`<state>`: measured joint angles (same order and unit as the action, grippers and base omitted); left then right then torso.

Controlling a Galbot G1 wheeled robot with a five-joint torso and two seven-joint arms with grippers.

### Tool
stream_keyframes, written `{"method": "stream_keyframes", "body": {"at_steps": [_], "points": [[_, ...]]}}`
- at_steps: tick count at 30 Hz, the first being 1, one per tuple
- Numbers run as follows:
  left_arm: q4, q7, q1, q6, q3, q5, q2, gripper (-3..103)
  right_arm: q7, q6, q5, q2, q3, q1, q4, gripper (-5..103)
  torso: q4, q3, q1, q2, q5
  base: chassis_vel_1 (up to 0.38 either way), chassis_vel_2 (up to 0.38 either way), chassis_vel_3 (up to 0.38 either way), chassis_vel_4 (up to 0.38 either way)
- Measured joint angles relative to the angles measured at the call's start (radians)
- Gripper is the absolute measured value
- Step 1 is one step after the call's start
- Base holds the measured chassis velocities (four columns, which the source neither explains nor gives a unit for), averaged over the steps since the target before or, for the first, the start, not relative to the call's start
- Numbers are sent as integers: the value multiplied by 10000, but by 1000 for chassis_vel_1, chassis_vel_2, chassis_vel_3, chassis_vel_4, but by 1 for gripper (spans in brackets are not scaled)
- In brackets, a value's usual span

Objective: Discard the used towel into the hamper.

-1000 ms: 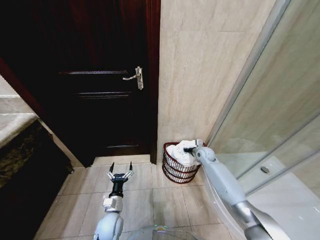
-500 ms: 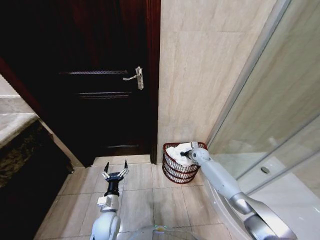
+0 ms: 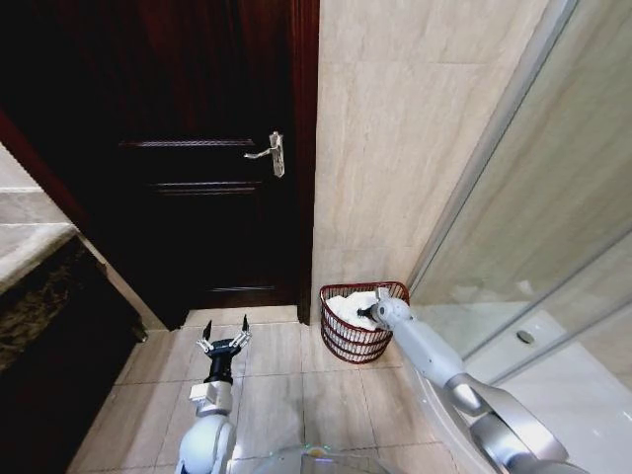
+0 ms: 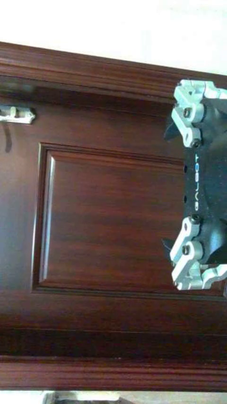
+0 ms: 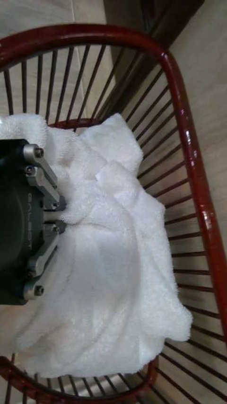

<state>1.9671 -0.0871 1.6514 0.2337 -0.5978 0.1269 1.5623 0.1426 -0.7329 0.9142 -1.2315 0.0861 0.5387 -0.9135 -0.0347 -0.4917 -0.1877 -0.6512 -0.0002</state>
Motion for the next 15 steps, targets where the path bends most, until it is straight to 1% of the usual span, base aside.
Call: {"method": "stream_keyframes", "body": {"at_steps": [4, 7, 8, 9, 10, 11, 14, 15], "points": [[23, 3, -27, -36, -3, -13, -4, 100, 1, 9, -259, -117, -2, 5, 165, 7, -1, 0, 0, 0, 3, 0, 0, 0, 0], [33, 10, -28, -38, 10, -19, -21, 100, 232, 8, -315, -102, -166, 130, -202, 7, 0, -2, -1, 1, 4, 0, 0, 0, 0], [40, 15, -24, -38, 28, -19, -48, 100, 346, 6, -315, -42, -244, 226, -561, 4, 0, -4, -2, 1, 6, 0, 0, 0, 0], [41, 16, -24, -38, 36, -19, -60, 100, 383, 4, -315, -9, -279, 266, -731, 4, 1, -4, -2, 2, 6, 0, 0, 0, 0], [41, 27, -24, -28, 80, -18, -116, 100, 580, -2, -337, 143, -467, 443, -1485, 15, 3, -4, -3, 1, 4, 0, 0, 0, 0], [41, 27, -24, -28, 80, -18, -116, 100, 580, -2, -337, 143, -467, 443, -1485, 15, 3, -4, -3, 1, 4, 0, 0, 0, 0], [41, 57, -37, 9, 180, 3, -254, 100, 1472, -4, -336, 406, -1076, 881, -3218, 31, 2, -3, -2, 1, 2, 0, 0, 0, 0], [41, 64, -38, 14, 191, 12, -279, 100, 1596, -5, -314, 463, -1162, 964, -3474, 31, 3, -3, -1, 1, 2, 0, 0, 0, 0]]}}
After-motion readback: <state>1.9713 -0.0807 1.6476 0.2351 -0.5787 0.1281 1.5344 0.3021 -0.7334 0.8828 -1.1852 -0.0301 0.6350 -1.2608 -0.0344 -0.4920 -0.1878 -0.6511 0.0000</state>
